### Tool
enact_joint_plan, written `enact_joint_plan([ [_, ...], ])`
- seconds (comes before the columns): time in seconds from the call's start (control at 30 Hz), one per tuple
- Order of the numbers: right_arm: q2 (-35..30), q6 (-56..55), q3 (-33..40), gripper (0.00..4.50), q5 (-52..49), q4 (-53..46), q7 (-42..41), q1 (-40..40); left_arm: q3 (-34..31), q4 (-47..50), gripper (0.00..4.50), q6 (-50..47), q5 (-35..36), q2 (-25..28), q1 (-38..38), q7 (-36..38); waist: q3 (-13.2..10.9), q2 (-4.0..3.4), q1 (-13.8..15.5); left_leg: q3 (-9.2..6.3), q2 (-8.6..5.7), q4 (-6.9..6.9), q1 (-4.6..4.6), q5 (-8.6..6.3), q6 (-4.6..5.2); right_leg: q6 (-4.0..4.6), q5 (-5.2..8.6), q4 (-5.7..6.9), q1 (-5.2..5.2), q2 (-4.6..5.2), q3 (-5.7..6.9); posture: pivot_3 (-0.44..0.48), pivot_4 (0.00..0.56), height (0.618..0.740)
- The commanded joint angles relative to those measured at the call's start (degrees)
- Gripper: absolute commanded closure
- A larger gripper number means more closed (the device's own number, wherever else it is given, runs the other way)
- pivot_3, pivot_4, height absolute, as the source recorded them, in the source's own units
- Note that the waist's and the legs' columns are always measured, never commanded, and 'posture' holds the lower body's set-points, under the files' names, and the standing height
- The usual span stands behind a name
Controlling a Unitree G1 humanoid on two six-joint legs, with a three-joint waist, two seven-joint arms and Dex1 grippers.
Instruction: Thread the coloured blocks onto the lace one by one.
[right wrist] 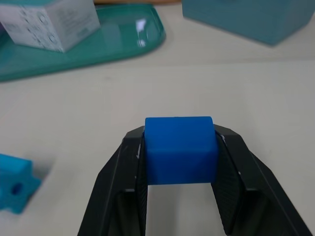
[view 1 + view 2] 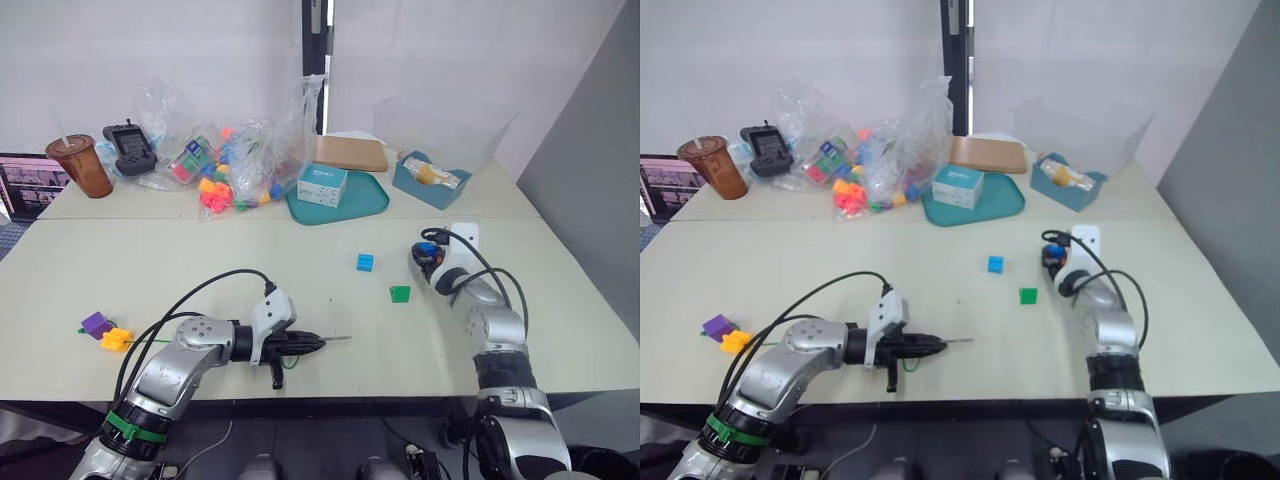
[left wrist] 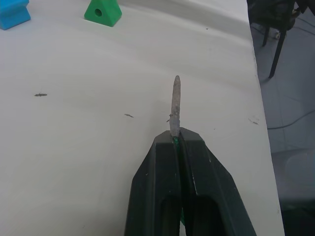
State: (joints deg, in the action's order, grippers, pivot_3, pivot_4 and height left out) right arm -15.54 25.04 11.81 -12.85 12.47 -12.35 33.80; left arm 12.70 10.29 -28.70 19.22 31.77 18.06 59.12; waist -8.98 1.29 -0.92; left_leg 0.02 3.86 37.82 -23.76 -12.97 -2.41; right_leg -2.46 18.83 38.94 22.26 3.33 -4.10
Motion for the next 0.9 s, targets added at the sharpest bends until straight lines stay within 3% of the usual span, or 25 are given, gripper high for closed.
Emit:
enact_joint_plan([
  [0.03,-0.3,9.3,-0.7,3.30,-3.3,-21.2,1.7,-4.0,-0.8,1.1,4.50,0.7,0.5,0.6,0.4,0.2,0.0,0.00,0.1,-0.01,0.00,0.00,-0.02,0.00,0.00,0.00,0.00,0.00,0.02,0.00,0.00,0.000,0.150,0.740],
  [0.2,2.2,26.5,-3.9,3.30,-9.8,-50.9,6.0,-14.3,-1.6,0.4,4.50,0.8,0.8,1.3,0.8,0.8,0.0,0.00,0.1,-0.06,0.02,-0.02,-0.05,0.00,0.00,0.00,0.00,-0.01,0.03,-0.02,0.03,0.000,0.150,0.740],
  [0.37,2.2,32.1,-7.9,3.30,-15.5,-64.2,4.5,-27.7,-1.7,-0.1,4.50,0.7,1.2,1.7,1.0,1.3,0.0,0.00,0.2,-0.07,0.00,-0.02,-0.04,-0.01,0.00,-0.01,0.01,-0.07,0.00,-0.02,0.05,0.000,0.150,0.740],
  [0.43,-0.6,29.5,-12.0,3.30,-12.5,-64.2,3.7,-35.1,-1.5,-0.5,4.50,0.7,1.2,1.5,1.6,1.4,0.0,0.01,0.3,-0.07,-0.02,0.00,-0.04,0.00,0.00,-0.01,0.01,-0.10,-0.03,0.00,0.05,0.000,0.150,0.740],
  [0.53,-2.6,25.4,-17.6,3.30,-9.8,-62.0,2.6,-39.6,-1.4,-0.5,4.50,0.7,1.2,1.5,2.0,1.6,0.0,0.01,0.1,-0.06,-0.04,0.00,-0.04,0.00,0.00,-0.02,0.01,-0.14,-0.03,0.01,0.06,0.000,0.150,0.740],
  [0.9,1.2,20.3,-24.6,3.30,-4.3,-49.7,3.2,-37.2,-1.9,2.3,4.50,-0.1,1.7,3.6,0.2,1.7,0.0,0.02,-0.3,-0.12,0.01,-0.01,-0.01,-0.01,0.00,0.00,0.02,-0.10,-0.02,-0.07,0.05,0.000,0.150,0.740],
])
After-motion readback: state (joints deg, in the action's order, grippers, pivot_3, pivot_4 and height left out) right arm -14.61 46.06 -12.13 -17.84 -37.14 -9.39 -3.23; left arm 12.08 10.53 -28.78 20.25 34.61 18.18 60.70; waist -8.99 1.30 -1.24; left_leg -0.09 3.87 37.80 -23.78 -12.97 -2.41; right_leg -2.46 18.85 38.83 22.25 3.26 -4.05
